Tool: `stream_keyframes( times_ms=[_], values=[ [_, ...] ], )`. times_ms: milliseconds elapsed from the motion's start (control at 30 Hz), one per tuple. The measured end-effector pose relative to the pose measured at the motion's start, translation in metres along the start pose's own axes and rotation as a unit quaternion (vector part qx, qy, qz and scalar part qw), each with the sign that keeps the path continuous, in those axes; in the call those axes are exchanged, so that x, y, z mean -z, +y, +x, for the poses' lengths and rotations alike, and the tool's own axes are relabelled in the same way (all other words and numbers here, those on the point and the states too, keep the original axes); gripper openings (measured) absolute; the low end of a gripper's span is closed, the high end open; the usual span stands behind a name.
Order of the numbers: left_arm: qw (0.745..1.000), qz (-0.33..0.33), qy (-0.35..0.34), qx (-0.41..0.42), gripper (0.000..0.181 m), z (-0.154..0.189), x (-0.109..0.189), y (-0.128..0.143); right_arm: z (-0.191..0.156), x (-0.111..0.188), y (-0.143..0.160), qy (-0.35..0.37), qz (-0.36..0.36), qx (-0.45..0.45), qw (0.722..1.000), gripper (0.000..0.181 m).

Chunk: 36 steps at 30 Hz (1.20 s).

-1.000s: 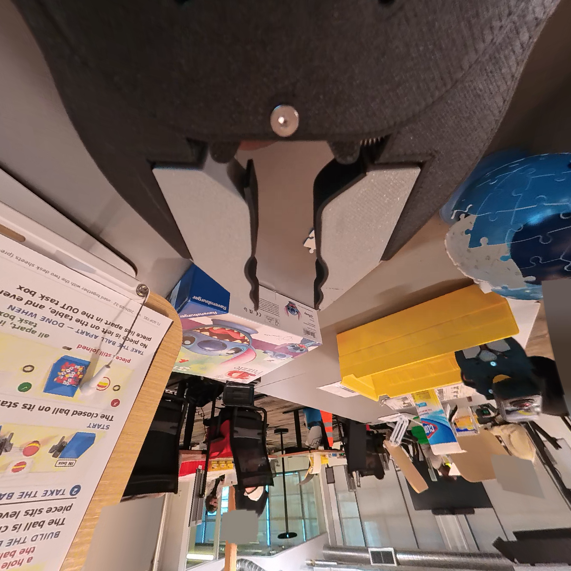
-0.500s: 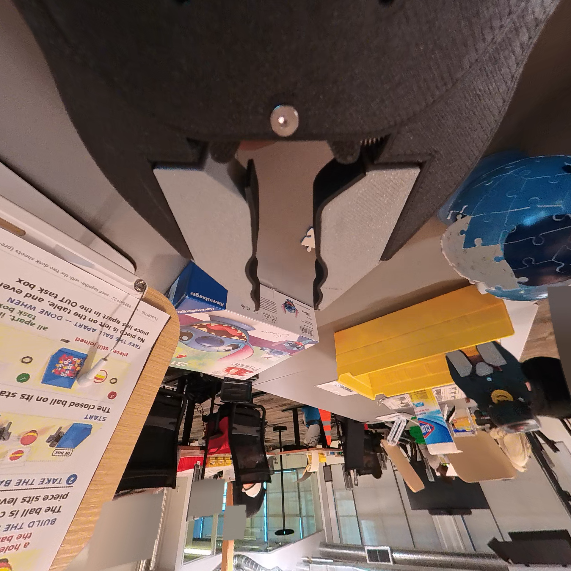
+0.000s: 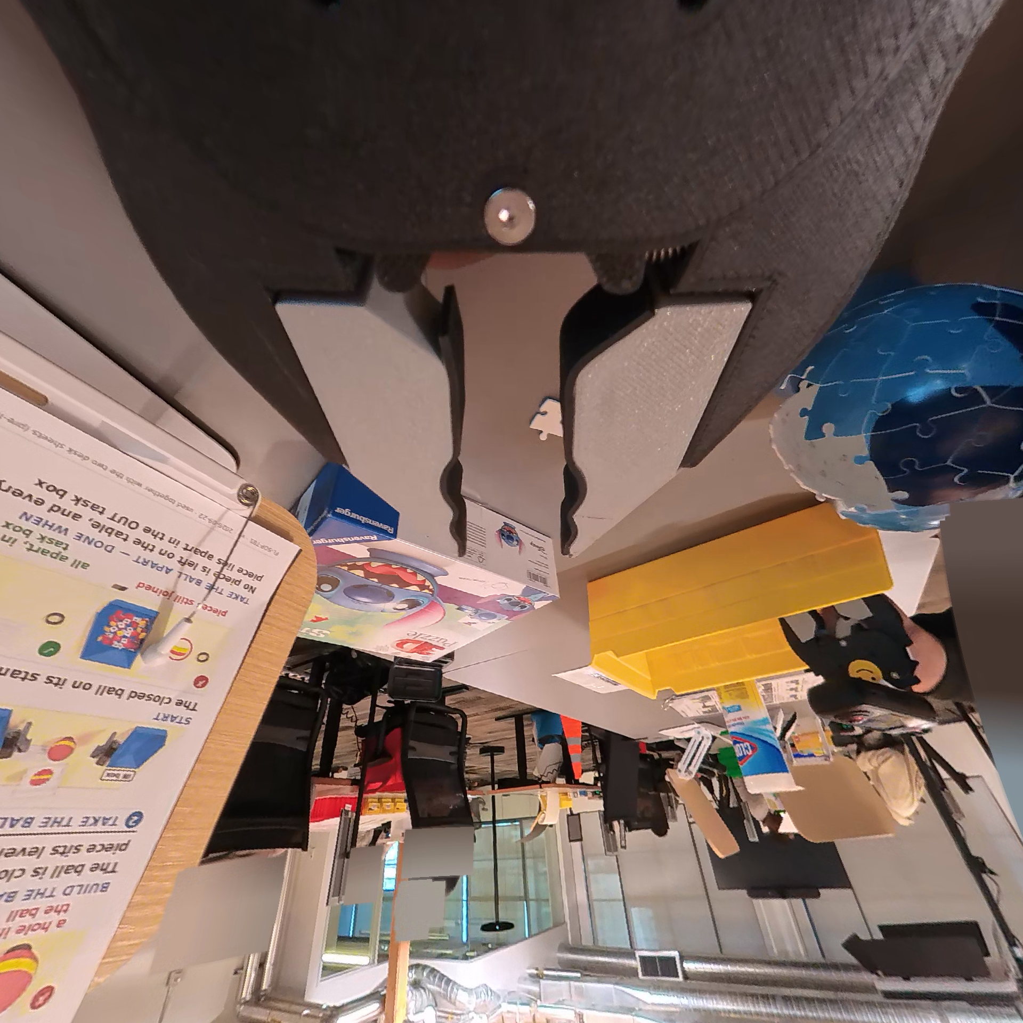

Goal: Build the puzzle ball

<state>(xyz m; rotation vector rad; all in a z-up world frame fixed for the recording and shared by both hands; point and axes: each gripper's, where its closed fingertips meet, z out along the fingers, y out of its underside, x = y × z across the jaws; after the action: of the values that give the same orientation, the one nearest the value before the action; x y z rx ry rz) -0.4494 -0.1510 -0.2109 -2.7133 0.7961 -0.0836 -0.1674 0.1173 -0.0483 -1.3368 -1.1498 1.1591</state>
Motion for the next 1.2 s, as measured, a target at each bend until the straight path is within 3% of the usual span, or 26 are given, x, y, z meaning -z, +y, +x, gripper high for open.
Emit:
stream_keyframes(
  times_ms=[133, 267, 467, 567, 700, 767, 900, 1067, 1200],
  values=[
    [1.0, 0.002, 0.006, -0.022, 0.024, 0.006, 0.0, -0.001, -0.003, 0.0, -0.001, -0.003, -0.001, 0.005, 1.0, 0.031],
    [1.0, 0.009, 0.019, -0.02, 0.024, 0.005, 0.0, -0.001, -0.006, 0.001, -0.005, -0.008, 0.006, 0.006, 1.0, 0.031],
    [0.998, 0.007, -0.032, -0.057, 0.024, -0.002, 0.016, -0.007, -0.01, 0.002, -0.009, -0.015, 0.014, 0.005, 1.0, 0.03],
    [0.993, 0.049, -0.086, -0.06, 0.023, -0.019, 0.062, -0.031, -0.014, 0.001, -0.01, -0.023, 0.015, 0.006, 1.0, 0.03],
    [0.981, 0.146, -0.071, -0.111, 0.023, 0.002, 0.118, -0.115, -0.022, 0.0, -0.011, -0.041, 0.012, 0.003, 0.999, 0.03],
    [0.974, 0.152, -0.047, -0.163, 0.023, 0.029, 0.107, -0.164, -0.026, 0.0, -0.012, -0.052, 0.01, 0.004, 0.999, 0.031],
    [0.965, 0.082, 0.0, -0.25, 0.023, 0.067, 0.032, -0.228, -0.035, 0.0, -0.005, -0.072, 0.0, 0.014, 0.997, 0.031],
    [0.947, -0.003, 0.064, -0.314, 0.024, 0.085, -0.041, -0.248, -0.043, -0.001, 0.026, -0.11, -0.056, 0.01, 0.992, 0.032],
    [0.941, 0.001, 0.109, -0.32, 0.025, 0.095, -0.051, -0.253, -0.045, 0.002, 0.054, -0.126, -0.107, 0.032, 0.986, 0.036]
  ],
)
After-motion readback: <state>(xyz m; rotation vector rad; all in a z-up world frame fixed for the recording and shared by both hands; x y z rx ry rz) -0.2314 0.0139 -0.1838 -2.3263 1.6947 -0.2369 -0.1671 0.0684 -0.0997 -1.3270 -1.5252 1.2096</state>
